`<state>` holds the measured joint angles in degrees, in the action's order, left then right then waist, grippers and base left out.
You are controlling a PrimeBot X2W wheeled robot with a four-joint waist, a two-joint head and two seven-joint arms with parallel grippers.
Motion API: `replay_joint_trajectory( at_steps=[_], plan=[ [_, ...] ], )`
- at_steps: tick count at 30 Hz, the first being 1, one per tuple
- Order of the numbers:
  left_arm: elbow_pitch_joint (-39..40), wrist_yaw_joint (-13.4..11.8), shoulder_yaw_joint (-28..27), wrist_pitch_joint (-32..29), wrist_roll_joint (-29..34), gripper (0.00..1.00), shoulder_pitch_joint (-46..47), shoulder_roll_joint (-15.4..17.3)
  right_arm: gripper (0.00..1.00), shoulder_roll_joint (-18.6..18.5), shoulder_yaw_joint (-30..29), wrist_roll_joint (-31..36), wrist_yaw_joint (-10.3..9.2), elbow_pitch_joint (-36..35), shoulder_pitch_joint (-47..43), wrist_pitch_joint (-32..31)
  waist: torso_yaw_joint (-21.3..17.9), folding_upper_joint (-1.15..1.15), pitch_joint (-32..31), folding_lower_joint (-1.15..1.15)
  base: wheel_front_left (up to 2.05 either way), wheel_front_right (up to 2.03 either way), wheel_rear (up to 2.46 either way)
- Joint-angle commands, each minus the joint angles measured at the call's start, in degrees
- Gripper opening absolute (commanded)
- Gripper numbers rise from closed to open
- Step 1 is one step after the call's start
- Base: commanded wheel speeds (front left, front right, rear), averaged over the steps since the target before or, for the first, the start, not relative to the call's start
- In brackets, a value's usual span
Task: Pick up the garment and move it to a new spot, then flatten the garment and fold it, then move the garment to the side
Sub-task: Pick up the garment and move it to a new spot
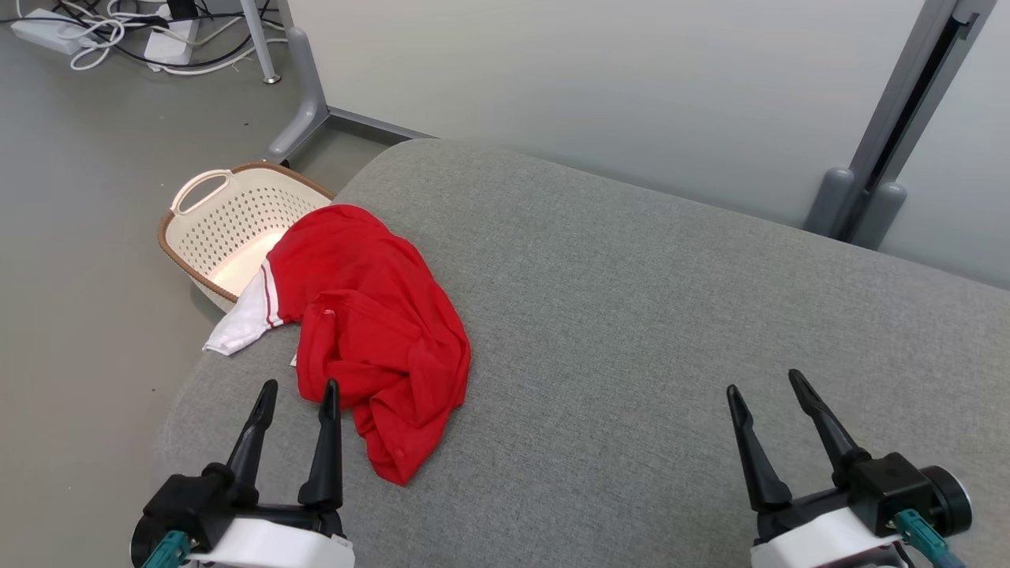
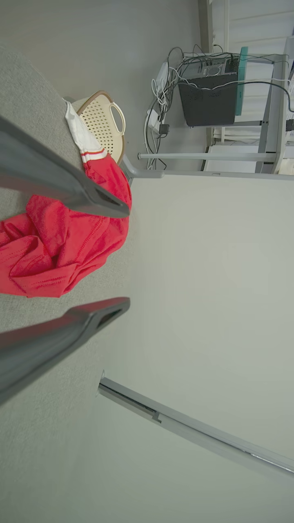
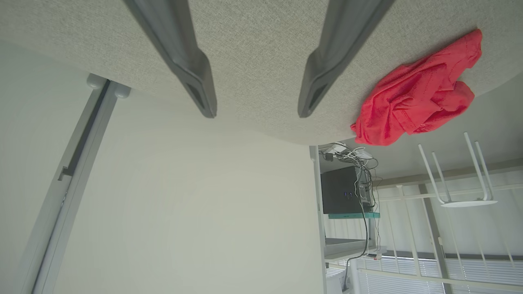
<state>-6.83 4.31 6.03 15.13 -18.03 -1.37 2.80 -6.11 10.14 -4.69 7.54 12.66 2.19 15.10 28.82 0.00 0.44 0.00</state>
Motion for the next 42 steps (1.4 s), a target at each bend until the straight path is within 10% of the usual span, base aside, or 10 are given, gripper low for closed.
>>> replay_joint_trajectory(
  at_steps=[1,35,36,37,42],
  plan=[
    [-0.78,0.09,-0.55,0.01,0.65,1.00,1.32,0.19,1.00,0.00,-0.38,0.27,-0.10,-0.31,-0.60,0.07,-0.09,0.00,0.03,0.00,0.00,0.00,0.00],
    [-55.20,1.05,1.73,-13.07,5.89,1.00,43.18,15.26,1.00,-6.38,-1.10,2.31,-0.10,-5.36,7.54,0.06,-14.40,0.00,23.22,0.00,0.00,0.00,0.00],
    [-55.95,1.34,1.92,-13.13,5.62,0.79,43.67,15.08,1.00,-6.19,-1.08,2.32,-0.10,-5.32,7.59,0.06,-14.63,0.00,23.32,0.00,0.00,0.00,0.00],
    [-56.40,1.65,1.93,-12.87,5.25,0.00,44.22,14.97,1.00,-6.01,-1.08,2.33,-0.10,-5.22,7.52,0.06,-14.84,0.00,23.33,0.00,0.00,0.00,0.00],
    [-55.77,2.42,2.35,-6.94,4.63,0.00,45.40,15.46,1.00,-4.87,-1.03,2.16,-0.10,-4.32,6.84,0.07,-15.52,0.00,21.71,0.00,0.00,0.00,0.00]
  ],
)
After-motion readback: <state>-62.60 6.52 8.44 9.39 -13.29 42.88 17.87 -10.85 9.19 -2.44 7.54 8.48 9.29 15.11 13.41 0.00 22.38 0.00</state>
